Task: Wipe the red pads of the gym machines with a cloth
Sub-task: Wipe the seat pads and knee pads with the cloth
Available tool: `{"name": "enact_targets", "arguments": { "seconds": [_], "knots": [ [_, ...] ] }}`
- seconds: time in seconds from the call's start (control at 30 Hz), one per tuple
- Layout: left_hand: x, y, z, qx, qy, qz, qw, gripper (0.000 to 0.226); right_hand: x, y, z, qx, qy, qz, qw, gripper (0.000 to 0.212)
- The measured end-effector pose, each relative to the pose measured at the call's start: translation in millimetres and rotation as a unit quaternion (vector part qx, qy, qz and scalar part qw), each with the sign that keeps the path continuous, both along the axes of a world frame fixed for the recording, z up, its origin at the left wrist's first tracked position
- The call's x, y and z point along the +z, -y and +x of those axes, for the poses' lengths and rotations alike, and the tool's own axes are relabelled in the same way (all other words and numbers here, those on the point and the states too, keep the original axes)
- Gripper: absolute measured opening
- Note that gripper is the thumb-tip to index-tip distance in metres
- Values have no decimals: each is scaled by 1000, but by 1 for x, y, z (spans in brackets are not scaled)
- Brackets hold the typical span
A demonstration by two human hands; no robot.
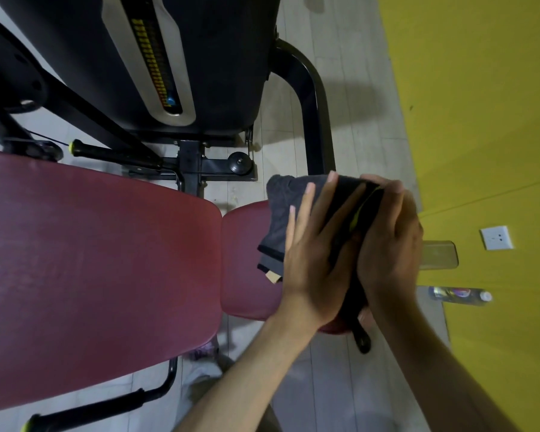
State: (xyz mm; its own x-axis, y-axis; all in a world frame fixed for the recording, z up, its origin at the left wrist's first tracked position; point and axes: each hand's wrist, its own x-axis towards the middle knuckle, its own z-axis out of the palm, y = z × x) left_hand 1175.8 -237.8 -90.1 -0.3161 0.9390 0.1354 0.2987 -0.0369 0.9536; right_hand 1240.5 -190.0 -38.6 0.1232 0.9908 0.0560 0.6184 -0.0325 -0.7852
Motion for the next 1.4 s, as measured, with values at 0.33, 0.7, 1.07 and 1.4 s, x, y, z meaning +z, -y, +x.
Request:
{"name": "enact_targets", "arguments": {
  "seconds": [0.33,0.7,1.07,1.4],
  "knots": [
    [-146,-3,-75,116,162,-142,970,49,-5,-3,1,33,118,18,992,60],
    [-253,-14,-134,218,354,-269,869,44,-6,-5,0,42,116,32,992,52],
    [-2,-1,-14,55,190,-15,980,44,-6,-3,0,38,99,53,993,41],
    [-83,23,-32,119,186,-124,967,58,-6,-5,1,21,27,36,999,56]
  ]
}}
